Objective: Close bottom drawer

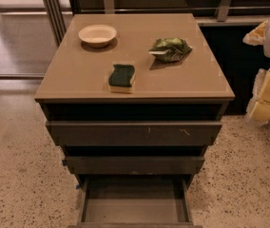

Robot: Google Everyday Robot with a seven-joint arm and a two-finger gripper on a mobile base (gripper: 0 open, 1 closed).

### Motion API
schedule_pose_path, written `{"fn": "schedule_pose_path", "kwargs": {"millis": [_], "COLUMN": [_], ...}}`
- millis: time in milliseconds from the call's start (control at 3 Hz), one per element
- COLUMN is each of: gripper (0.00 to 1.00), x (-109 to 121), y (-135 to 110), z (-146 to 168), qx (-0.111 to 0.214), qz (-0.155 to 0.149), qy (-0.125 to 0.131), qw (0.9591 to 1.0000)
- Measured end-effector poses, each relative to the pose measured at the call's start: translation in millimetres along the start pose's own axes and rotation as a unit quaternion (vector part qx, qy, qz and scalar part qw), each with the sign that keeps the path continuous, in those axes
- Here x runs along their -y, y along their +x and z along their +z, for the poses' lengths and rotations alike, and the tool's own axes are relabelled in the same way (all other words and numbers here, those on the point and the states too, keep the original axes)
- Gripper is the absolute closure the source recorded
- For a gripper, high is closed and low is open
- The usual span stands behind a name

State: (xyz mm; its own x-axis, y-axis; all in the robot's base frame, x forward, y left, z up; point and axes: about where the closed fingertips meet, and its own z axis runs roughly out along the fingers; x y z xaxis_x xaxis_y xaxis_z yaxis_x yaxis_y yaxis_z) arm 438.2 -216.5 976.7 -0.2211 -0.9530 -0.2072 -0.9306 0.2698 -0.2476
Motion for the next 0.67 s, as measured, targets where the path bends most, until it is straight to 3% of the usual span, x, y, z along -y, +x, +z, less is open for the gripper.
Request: {"fn": "schedule_pose_path", "kwargs": {"millis": [667], "gripper": [0.0], "x": [-8], "y": [8], "z": [16], "qx": [-0.001], "qz": [0.01], "qy": [0.0], "qw": [0.9999]}}
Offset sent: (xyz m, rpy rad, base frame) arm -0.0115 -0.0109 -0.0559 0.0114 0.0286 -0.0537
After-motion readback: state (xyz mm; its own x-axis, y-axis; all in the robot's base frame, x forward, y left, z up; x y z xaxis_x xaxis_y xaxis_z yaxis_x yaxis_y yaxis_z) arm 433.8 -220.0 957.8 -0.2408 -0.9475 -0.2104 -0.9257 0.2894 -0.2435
